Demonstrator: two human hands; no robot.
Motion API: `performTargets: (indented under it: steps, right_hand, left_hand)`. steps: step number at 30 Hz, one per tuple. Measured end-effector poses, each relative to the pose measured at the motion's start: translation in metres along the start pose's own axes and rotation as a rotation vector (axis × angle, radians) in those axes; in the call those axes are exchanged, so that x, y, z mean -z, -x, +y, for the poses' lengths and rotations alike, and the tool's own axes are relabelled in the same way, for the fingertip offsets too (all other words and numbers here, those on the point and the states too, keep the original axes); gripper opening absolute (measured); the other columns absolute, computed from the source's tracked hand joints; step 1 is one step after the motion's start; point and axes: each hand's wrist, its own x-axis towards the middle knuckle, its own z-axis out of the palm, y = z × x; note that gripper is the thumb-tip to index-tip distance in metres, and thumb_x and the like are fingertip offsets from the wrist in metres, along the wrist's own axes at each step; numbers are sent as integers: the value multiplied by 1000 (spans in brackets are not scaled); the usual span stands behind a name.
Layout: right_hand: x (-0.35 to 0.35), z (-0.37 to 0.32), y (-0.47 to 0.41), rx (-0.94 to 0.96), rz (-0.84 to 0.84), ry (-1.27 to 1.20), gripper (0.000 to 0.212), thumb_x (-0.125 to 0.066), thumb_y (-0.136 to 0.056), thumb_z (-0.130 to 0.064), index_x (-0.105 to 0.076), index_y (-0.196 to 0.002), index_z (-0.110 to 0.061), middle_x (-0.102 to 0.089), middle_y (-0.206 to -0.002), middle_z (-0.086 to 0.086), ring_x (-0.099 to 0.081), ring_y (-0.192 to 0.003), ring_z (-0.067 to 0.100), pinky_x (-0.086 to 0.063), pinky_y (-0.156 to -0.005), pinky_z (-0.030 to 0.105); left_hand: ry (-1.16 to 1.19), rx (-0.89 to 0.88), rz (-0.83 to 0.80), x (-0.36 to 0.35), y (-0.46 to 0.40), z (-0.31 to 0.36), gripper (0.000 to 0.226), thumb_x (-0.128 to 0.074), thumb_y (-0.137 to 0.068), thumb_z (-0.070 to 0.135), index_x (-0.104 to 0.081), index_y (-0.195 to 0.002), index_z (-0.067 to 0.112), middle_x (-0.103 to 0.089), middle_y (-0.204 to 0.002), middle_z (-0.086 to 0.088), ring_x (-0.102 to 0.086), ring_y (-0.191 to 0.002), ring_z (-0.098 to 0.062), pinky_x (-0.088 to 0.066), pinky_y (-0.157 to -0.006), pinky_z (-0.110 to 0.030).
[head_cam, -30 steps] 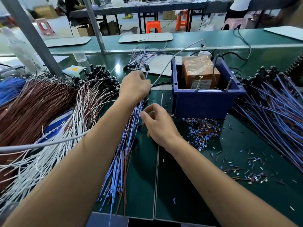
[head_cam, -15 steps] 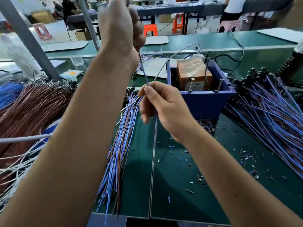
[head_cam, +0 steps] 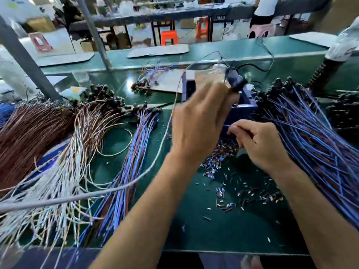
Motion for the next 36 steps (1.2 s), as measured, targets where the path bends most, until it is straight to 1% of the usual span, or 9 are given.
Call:
performTargets:
  steps: [2,4,7,12,15,20,22,29,36]
  right_hand:
    - [-3,-1,3,43,16,6,22,-58,-104,-29,-63,-84,-24,-55,-60,-7,-50,-54,12,-41,-55,26]
    - [-6,-1,5,58,43,-33,25,-58,-105,-28,-60,-80,-25,-54,-60,-8,-49,-54,9,-39,-55,24]
    - [-8,1,8,33,38,-38,28,-58,-103,-30,-72,-84,-15,-61,-61,-9,-58,-58,10,-45,-59,27]
    - [-11,4,6,-64,55,-184,16,-73,-97,-22,-76,-82,-26,-72,-67,-8,-60,-53,4,-45,-58,14]
    - [-11,5,6,-138,54,-333,17,-72,-98,-22,-77,-83,-28,-74,-68,-3,-54,-46,9,-47,-50,19]
    - [-7,7,6,-242,125,-474,18,-72,-99,-24,-80,-83,-21,-73,-67,3,-53,-46,10,-45,-47,21]
    - [-6,8,5,-289,148,-509,17,-72,-98,-23,-80,-84,-19,-72,-66,2,-51,-46,8,-44,-47,18]
    - [-5,8,5,-362,155,-586,19,-72,-98,-20,-78,-83,-8,-68,-63,2,-48,-48,10,-41,-48,18]
    - [-4,11,3,-387,191,-620,23,-70,-99,-22,-78,-81,-10,-63,-62,3,-46,-47,10,-39,-46,17]
  left_hand:
    - [55,-73,-173,-15,31,-2,36,-50,-107,30,-60,-86,2,-59,-85,-5,-53,-68,-29,-45,-52,-40]
    - [10,-17,-231,-34,34,-14,29,-54,-106,26,-57,-87,5,-60,-84,-3,-55,-69,-32,-47,-54,-44]
    - [-7,-23,-310,-37,45,-31,26,-58,-104,25,-53,-84,9,-58,-73,0,-56,-65,-31,-45,-53,-46]
    - [-46,60,-254,-34,58,-58,28,-57,-105,30,-56,-85,11,-54,-66,4,-51,-59,-26,-41,-55,-45]
    - [-13,117,-223,-38,61,-60,28,-58,-104,31,-57,-83,13,-44,-64,11,-38,-57,-17,-40,-53,-40]
    - [232,162,-262,-42,62,-61,13,-73,-95,22,-74,-86,13,-66,-77,13,-62,-72,-6,-45,-66,-22]
    - [278,190,-272,-43,61,-60,7,-76,-92,18,-76,-86,14,-69,-77,14,-63,-72,-3,-44,-67,-17]
    - [347,291,-346,-42,62,-57,22,-72,-95,20,-68,-76,30,-58,-60,13,-51,-54,-6,-40,-52,-27]
    - [358,301,-357,-41,61,-54,24,-71,-96,19,-67,-72,21,-59,-58,7,-51,-52,-11,-40,-51,-31]
